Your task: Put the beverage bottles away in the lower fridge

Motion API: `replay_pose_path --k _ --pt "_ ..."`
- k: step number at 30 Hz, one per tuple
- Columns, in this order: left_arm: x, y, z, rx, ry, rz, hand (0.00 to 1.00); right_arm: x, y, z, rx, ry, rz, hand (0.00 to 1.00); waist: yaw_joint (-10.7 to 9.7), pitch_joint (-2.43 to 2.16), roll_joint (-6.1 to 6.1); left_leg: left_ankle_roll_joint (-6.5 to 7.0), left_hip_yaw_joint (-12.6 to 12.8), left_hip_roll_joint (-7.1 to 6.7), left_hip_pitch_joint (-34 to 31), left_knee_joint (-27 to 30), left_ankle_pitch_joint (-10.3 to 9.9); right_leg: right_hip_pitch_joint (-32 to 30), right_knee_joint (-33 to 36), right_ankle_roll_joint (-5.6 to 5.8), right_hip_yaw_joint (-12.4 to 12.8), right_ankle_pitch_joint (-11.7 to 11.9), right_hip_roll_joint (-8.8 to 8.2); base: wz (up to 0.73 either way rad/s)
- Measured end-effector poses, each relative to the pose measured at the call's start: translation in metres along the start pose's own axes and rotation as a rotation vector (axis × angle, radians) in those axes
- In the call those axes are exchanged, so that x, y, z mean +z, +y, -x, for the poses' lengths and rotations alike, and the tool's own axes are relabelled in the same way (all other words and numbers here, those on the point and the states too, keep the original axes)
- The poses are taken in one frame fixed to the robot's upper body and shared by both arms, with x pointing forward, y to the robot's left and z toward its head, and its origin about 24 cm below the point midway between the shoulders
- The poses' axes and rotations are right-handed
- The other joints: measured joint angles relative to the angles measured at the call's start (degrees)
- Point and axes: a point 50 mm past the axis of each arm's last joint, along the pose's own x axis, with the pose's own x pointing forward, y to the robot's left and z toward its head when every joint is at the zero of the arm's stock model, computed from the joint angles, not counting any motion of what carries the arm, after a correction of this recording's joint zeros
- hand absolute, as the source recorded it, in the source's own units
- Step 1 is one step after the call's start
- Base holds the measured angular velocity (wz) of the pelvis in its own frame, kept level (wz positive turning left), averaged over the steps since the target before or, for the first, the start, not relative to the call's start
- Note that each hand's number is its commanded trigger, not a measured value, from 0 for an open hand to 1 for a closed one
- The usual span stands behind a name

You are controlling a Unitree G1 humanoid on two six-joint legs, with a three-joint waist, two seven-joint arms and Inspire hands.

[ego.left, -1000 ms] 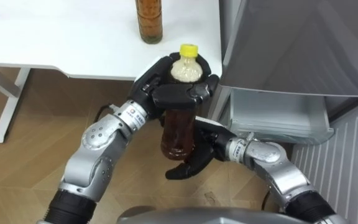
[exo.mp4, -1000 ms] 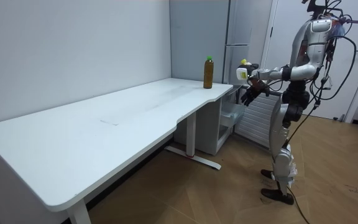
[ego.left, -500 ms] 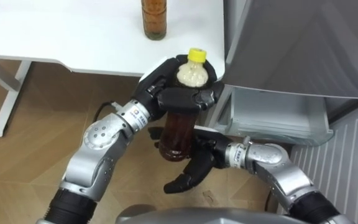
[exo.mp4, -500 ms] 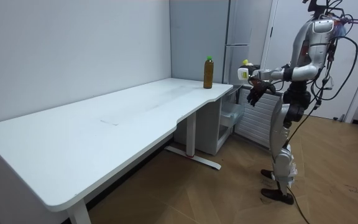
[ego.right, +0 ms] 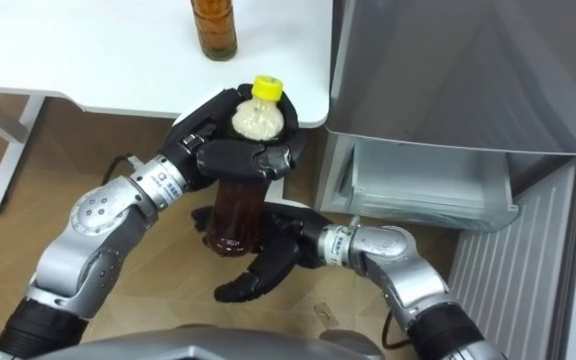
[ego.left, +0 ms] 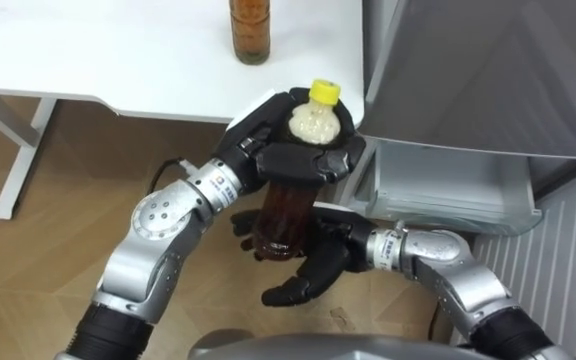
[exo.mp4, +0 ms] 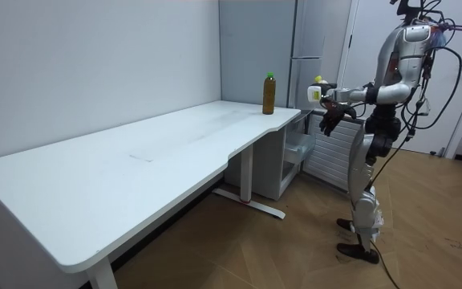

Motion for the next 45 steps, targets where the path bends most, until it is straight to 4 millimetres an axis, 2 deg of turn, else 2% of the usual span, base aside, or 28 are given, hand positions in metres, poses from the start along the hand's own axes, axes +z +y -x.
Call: replay_pose_path --k 3,9,16,21,22,23,24,27,34,39,45 --pt "0.000 -0.001 -0.001 -0.006 -0.005 0.003 1.00 0.001 -0.001 0.001 -0.001 -0.022 -0.020 1.00 0.03 -0.14 0.26 0.00 -0.16 0.00 0.11 -0.01 0.00 0.10 0.08 -0.01 0.03 0.01 0.00 0.00" --pt "0.002 -0.005 -0.003 -0.035 -0.030 0.002 1.00 0.000 0.001 0.002 -0.003 -0.063 -0.088 1.00 0.04 -0.10 0.39 0.01 0.02 0.01 0.11 -0.44 -0.01 0.10 0.08 -0.01 0.05 0.02 0.05 0.00" --pt "0.003 -0.006 -0.003 -0.034 -0.041 -0.005 1.00 -0.005 0.005 0.001 -0.002 -0.089 -0.163 1.00 0.02 0.32 0.46 0.01 0.14 0.06 0.07 -0.83 0.00 0.00 -0.27 -0.01 0.07 0.01 0.14 0.00" --pt "0.004 -0.007 -0.004 -0.035 -0.052 0.002 1.00 -0.012 0.010 0.002 -0.019 -0.129 -0.256 1.00 0.15 0.35 0.52 0.01 0.23 0.03 0.08 -0.77 0.00 0.05 -0.57 0.02 0.00 0.02 0.09 0.00" --pt "0.004 -0.007 -0.005 -0.035 -0.054 0.004 1.00 -0.013 0.011 0.002 -0.021 -0.135 -0.269 0.83 0.12 0.41 0.62 0.01 0.17 0.01 0.13 -0.60 0.00 0.29 -0.87 0.08 -0.01 0.08 0.09 0.00" --pt "0.004 -0.008 -0.005 -0.036 -0.055 0.005 1.00 -0.014 0.012 0.002 -0.022 -0.142 -0.282 0.29 0.14 0.54 0.82 0.01 0.19 0.00 0.19 -0.44 0.00 0.60 -1.17 0.12 -0.02 0.14 0.10 0.00" --pt "0.004 -0.008 -0.005 -0.036 -0.057 0.006 1.00 -0.015 0.012 0.003 -0.023 -0.145 -0.290 0.00 0.13 0.64 0.98 0.01 0.19 0.00 0.28 -0.41 0.00 0.76 -1.21 0.13 -0.04 0.15 0.10 0.00" --pt "0.005 -0.008 -0.005 -0.037 -0.058 0.007 1.00 -0.016 0.013 0.003 -0.027 -0.153 -0.307 0.00 0.09 0.91 1.63 0.01 0.19 -0.03 0.44 -0.51 0.00 0.81 -1.21 0.14 -0.07 0.14 0.10 0.00" --pt "0.004 -0.009 -0.005 -0.042 -0.058 0.005 1.00 -0.014 0.014 0.003 -0.022 -0.227 -0.398 0.00 0.11 0.70 1.70 0.02 0.18 0.01 0.21 -0.66 -0.01 0.78 -1.11 0.12 -0.15 0.16 0.17 0.00" --pt "0.004 -0.008 -0.005 -0.039 -0.057 0.002 1.00 -0.014 0.014 0.003 -0.022 -0.228 -0.398 0.00 0.12 0.44 1.61 0.02 0.09 0.01 0.42 -0.63 -0.01 0.70 -1.07 0.11 -0.13 0.16 0.17 0.00" --pt "0.004 -0.008 -0.005 -0.038 -0.056 0.002 1.00 -0.013 0.014 0.003 -0.023 -0.232 -0.399 0.00 0.22 0.40 1.54 0.02 0.11 0.00 0.53 -0.21 0.00 0.85 -1.00 0.10 -0.03 0.18 0.11 0.00"
